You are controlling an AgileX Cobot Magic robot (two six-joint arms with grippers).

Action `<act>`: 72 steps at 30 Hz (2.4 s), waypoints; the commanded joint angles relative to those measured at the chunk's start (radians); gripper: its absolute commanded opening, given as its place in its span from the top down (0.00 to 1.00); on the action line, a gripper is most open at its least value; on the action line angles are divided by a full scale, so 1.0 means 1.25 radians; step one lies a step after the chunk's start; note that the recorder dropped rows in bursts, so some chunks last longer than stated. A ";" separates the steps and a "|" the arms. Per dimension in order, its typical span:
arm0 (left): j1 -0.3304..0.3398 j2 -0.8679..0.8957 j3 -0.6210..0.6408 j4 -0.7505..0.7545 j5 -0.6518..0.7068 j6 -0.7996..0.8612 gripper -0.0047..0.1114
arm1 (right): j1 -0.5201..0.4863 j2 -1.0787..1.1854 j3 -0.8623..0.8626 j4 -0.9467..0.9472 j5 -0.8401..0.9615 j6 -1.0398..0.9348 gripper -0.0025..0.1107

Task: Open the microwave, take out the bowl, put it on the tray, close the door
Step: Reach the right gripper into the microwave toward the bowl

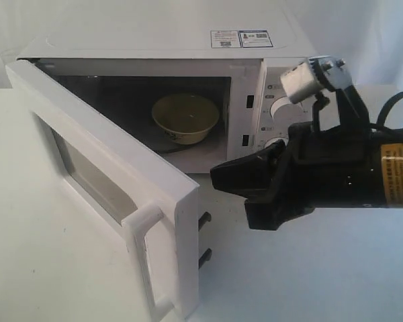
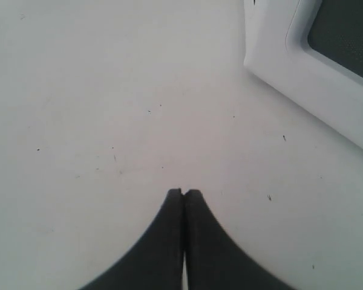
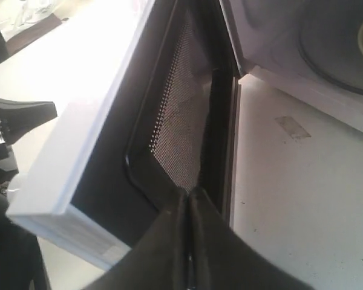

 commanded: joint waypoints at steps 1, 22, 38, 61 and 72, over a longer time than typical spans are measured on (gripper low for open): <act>0.001 -0.004 0.002 -0.004 0.001 -0.004 0.96 | 0.050 0.051 -0.014 0.001 0.021 -0.004 0.98; 0.001 -0.004 0.002 -0.004 0.001 -0.004 0.96 | 0.216 0.156 -0.162 0.001 0.020 -0.004 0.98; 0.001 -0.004 0.002 -0.004 0.001 -0.004 0.96 | 0.345 0.284 -0.244 0.001 0.007 -0.009 0.98; 0.001 -0.004 0.002 -0.004 0.001 -0.004 0.96 | 0.411 0.352 -0.326 0.001 0.072 -0.046 0.98; 0.001 -0.004 0.002 -0.004 0.001 -0.004 0.96 | 0.379 0.346 -0.321 0.001 0.382 -0.115 0.98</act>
